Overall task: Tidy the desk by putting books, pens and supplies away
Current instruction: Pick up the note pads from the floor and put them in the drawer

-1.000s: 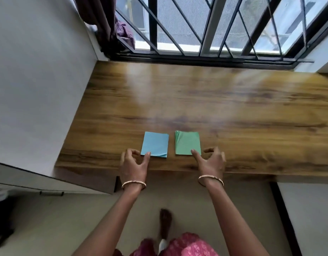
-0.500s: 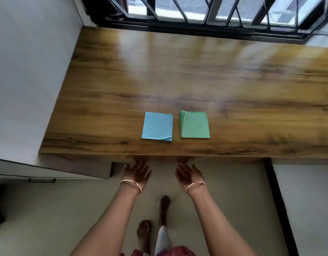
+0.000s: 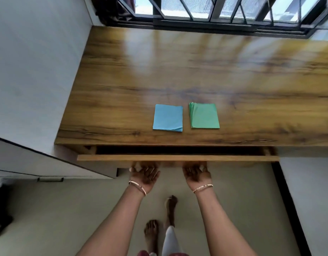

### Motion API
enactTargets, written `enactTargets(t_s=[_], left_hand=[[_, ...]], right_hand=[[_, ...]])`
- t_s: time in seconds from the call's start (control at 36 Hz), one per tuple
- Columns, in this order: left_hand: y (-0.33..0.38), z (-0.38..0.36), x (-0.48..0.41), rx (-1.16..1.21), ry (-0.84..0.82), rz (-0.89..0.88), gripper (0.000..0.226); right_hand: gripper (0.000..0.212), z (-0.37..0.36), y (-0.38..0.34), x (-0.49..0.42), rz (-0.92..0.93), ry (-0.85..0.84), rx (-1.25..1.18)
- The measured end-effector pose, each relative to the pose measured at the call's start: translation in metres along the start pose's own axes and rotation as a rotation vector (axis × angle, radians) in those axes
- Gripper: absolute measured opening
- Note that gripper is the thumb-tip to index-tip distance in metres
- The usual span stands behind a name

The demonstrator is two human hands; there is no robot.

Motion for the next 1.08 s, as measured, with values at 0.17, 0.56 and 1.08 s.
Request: enactTargets(t_s=[0.17, 0.56, 1.08], left_hand=[[-0.028, 0.041, 0.023, -0.007, 0.001, 0.074, 0.051], [-0.081, 0.128, 0.066, -0.004, 0.121, 0.151, 0.059], [-0.121, 0.156, 0.15, -0.845, 0.121, 0.076, 0.046]], right_hand=[[0.028, 0.052, 0.015, 0.013, -0.019, 0.034, 0.019], [0.038, 0.146, 0.044, 0.063, -0.152, 0.021, -0.025], [0.04, 0.181, 0.02, 0.198, -0.171, -0.309, 0.831]])
Point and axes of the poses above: each hand's wrist, its own x-axis away from the middle knuckle, its own z-axis out of the back of the hand, y = z × x, the point moved 10 cm from there along -x, towards the middle knuckle, and after that the axes turned 6 degrees about y, right-handed, at the moved point
